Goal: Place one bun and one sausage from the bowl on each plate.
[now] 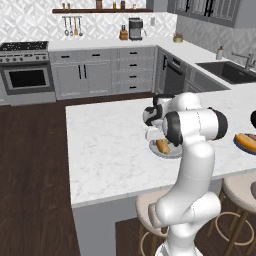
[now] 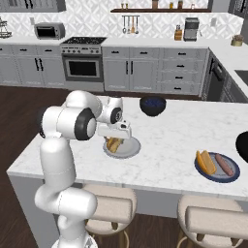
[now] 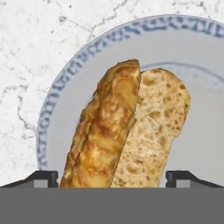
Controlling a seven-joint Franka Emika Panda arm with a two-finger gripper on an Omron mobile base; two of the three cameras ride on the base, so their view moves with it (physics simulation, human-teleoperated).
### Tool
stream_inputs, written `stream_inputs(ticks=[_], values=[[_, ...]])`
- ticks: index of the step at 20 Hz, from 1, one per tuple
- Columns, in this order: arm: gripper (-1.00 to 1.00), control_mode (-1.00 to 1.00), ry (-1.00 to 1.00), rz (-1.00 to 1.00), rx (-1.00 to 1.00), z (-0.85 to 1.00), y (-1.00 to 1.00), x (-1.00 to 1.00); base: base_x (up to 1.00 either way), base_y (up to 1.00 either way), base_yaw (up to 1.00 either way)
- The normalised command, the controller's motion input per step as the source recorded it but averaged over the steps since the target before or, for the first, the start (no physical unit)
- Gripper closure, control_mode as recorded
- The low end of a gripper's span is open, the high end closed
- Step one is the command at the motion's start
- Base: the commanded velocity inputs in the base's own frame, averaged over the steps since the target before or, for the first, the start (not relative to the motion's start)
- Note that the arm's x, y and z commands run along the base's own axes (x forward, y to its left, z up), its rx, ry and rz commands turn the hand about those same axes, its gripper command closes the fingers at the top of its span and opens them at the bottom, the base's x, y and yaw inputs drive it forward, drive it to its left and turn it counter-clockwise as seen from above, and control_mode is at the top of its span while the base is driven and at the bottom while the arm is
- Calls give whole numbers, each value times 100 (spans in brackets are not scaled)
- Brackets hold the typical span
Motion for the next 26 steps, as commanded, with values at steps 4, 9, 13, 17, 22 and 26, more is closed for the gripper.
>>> stream_inputs(ticks=[4,9,13,17,22,26], values=[[-100,-100,0,0,0,18,0,-12,0,0,0],[-100,-100,-7,0,2,60,-1,-42,0,0,0],[-100,-100,-12,5,0,50,5,-69,0,0,0],[-100,-100,-18,8,0,47,4,-79,0,0,0],[-100,-100,-17,7,0,35,0,-82,0,0,0],[-100,-100,-18,5,0,22,0,-79,0,0,0]])
